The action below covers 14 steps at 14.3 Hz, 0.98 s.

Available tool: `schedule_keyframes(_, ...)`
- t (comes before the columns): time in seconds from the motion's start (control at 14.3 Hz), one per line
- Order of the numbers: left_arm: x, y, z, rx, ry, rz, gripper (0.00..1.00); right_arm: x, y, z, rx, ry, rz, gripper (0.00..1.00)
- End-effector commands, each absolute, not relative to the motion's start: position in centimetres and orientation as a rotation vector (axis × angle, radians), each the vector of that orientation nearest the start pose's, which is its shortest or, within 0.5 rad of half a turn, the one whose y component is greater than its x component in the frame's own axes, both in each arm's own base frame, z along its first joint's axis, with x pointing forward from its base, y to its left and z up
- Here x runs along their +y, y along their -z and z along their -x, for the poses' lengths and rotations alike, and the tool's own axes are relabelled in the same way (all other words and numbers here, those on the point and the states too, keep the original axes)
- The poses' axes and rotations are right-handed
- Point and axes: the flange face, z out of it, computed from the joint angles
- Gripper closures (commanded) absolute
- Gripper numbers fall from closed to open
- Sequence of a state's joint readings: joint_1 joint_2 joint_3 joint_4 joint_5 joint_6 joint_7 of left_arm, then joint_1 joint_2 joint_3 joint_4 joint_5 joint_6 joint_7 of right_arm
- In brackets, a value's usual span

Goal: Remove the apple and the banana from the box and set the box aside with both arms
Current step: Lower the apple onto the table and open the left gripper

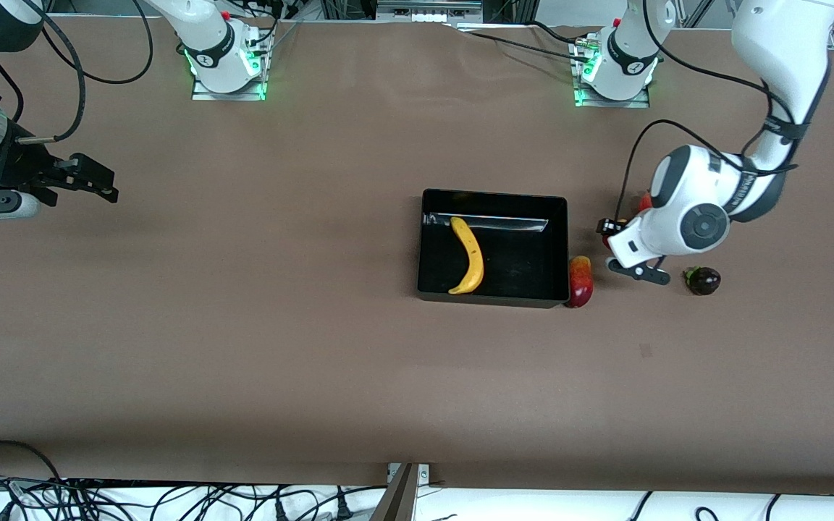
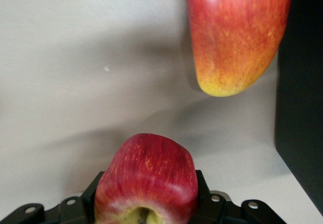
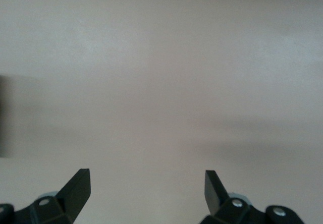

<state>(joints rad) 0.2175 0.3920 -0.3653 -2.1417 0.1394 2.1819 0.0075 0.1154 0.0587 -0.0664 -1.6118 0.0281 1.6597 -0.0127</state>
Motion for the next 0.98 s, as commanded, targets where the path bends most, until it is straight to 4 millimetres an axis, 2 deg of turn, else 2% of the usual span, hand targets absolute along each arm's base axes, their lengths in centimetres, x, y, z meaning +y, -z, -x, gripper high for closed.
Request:
schedule_keyframes(0.0, -7.5, -21.7, -52.4, 0.424, -0.455, 3.084, 0.0, 3.0, -58.4, -57.5, -0.102, -0.019, 3.12, 0.0)
schedule_keyframes(0.14, -7.8, -22.0, -52.6, 0.423, -0.445, 3.084, 0.0, 3.0, -58.4, -57.5, -0.102, -0.019, 3.12, 0.0)
schedule_keyframes(0.21, -7.8, -23.1, -52.8, 0.42, -0.438, 3.077, 0.0, 3.0, -58.3, -57.5, -0.102, -0.022, 3.12, 0.0)
schedule_keyframes(0.35, -8.3, -27.2, -54.4, 0.42, -0.434, 3.052, 0.0, 3.0, -58.4, -57.5, -0.102, -0.019, 3.12, 0.0)
schedule_keyframes(0.56, -11.3, -36.0, -58.0, 0.462, -0.461, 3.038, 0.0, 3.0, -58.4, -57.5, -0.105, -0.019, 3.12, 0.0)
schedule_keyframes(0.63, -13.1, -38.4, -58.7, 0.474, -0.423, 3.042, 0.0, 3.0, -58.3, -57.5, -0.105, -0.022, 3.12, 0.0)
schedule_keyframes(0.7, -15.2, -39.5, -59.0, 0.451, -0.395, 3.052, 0.0, 3.0, -58.4, -57.5, -0.105, -0.019, 3.12, 0.0)
schedule_keyframes(0.84, -21.7, -38.7, -57.6, 0.351, -0.385, 3.066, 0.0, 3.0, -58.3, -57.5, -0.105, -0.022, 3.12, 0.0)
schedule_keyframes(0.91, -24.9, -37.4, -57.1, 0.322, -0.356, 3.073, 0.0, 3.0, -58.4, -57.5, -0.105, -0.019, 3.12, 0.0)
